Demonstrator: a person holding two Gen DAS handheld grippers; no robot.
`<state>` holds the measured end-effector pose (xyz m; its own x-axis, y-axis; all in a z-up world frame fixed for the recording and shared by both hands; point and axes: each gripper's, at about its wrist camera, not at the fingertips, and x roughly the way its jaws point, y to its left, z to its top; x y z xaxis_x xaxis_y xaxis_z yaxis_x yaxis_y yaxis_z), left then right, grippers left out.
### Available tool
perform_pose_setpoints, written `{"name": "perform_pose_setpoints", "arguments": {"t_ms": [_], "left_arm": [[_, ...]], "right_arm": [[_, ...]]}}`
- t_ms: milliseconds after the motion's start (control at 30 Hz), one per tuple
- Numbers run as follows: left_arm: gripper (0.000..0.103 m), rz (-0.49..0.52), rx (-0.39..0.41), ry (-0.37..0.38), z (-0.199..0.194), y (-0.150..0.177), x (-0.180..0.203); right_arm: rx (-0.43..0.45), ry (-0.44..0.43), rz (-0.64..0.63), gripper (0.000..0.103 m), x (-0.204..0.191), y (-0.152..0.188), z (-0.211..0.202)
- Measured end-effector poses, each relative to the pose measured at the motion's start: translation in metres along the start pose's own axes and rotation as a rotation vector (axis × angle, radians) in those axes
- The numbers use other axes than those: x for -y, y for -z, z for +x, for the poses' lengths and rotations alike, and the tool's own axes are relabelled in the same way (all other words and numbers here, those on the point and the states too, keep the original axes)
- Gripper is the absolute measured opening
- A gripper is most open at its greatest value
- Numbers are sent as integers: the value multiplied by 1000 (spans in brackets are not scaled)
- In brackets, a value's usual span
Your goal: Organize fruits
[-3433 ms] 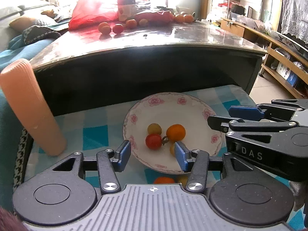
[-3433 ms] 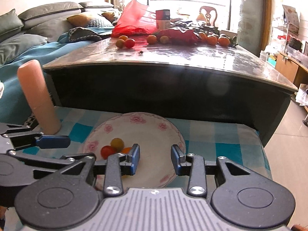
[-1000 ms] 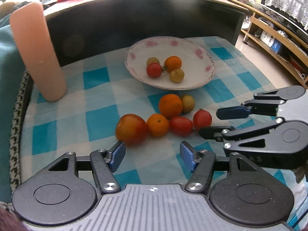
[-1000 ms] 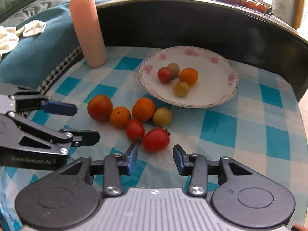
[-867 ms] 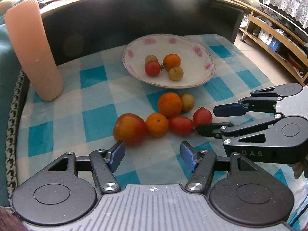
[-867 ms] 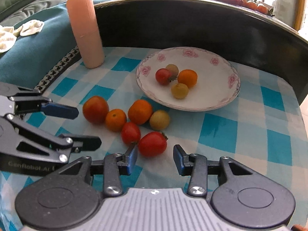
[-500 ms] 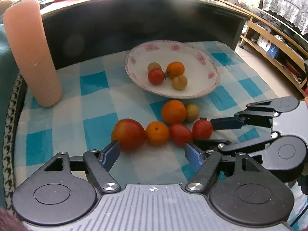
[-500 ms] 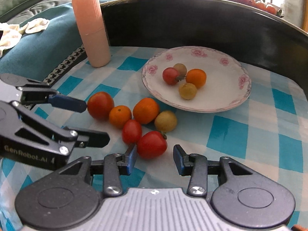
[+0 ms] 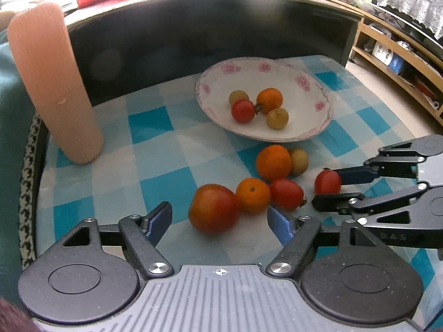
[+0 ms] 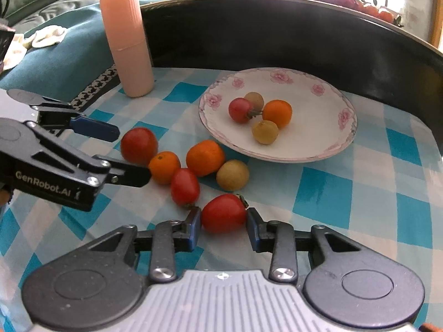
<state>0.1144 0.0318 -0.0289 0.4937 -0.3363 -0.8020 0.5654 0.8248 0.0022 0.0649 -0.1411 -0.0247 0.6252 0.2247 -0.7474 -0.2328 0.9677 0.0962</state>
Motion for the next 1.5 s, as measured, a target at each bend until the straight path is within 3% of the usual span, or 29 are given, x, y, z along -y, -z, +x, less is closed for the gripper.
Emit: {"name": "perform_pose_setpoints", "arguments": {"t_ms": [267, 600, 700, 800, 833, 967, 1067, 1133, 1167, 1500], "left_arm": [[81, 3, -14, 6, 11, -1, 4], [71, -23, 2, 13, 18, -6, 0], [63, -10, 0, 0, 15, -6, 2], [43, -7, -3, -25, 13, -6, 0], [41, -8, -8, -27, 13, -6, -1], [42, -1, -13, -28, 13, -5, -3], [50, 37, 1, -53, 13, -7, -1], [70, 45, 5, -62, 16, -8, -2], [73, 42, 11, -71, 17, -8, -3], [76, 40, 39, -67, 29, -16, -13]], "right_arm": [[-6, -11, 19, 50, 4, 3, -3], [-8, -11, 22, 50, 4, 5, -4], [-9, -15, 25, 50, 6, 5, -5], [-11, -18, 27, 50, 8, 6, -5], [-11, -17, 28, 50, 8, 6, -5], [-15, -15, 28, 50, 8, 8, -5], [-14, -17, 30, 50, 9, 9, -5], [-14, -18, 27, 50, 9, 10, -4], [-13, -18, 25, 50, 9, 10, -4], [-11, -15, 21, 50, 9, 11, -5]]}}
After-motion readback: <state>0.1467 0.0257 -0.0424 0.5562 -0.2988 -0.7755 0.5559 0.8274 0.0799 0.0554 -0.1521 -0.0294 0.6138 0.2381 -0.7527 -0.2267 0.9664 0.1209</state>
